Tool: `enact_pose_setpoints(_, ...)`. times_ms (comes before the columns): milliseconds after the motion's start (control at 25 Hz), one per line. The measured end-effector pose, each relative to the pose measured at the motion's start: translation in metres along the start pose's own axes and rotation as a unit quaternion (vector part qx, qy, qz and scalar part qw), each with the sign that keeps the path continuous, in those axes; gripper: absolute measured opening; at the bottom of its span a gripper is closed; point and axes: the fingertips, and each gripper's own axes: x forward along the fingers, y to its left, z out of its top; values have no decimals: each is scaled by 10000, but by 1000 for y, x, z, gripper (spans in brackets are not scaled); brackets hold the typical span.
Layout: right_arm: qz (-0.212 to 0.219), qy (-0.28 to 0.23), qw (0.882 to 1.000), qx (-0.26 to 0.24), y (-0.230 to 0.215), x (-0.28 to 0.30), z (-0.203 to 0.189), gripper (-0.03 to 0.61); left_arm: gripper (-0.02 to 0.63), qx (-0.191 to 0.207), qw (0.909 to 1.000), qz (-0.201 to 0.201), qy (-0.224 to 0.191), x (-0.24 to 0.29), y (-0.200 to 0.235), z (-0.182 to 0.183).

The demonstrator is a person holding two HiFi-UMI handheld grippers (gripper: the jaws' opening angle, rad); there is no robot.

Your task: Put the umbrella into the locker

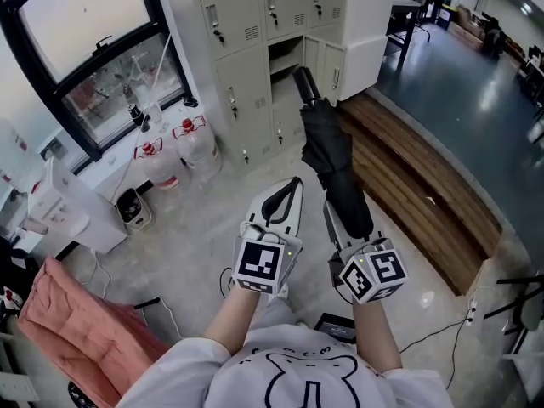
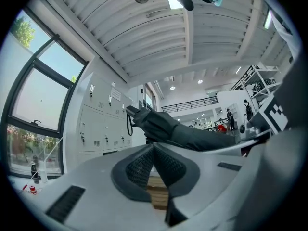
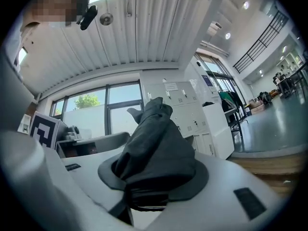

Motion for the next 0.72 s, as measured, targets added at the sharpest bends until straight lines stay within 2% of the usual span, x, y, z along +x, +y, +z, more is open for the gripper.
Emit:
enact_pose_setpoints(560, -405, 191, 9989, 102, -32, 139, -6, 189, 5, -5, 9998, -178, 3, 81, 113, -9)
enact_pose_setpoints(720, -490, 224, 9985, 124, -37, 169, -8, 189, 3, -150, 9998, -132, -20, 99, 139, -15)
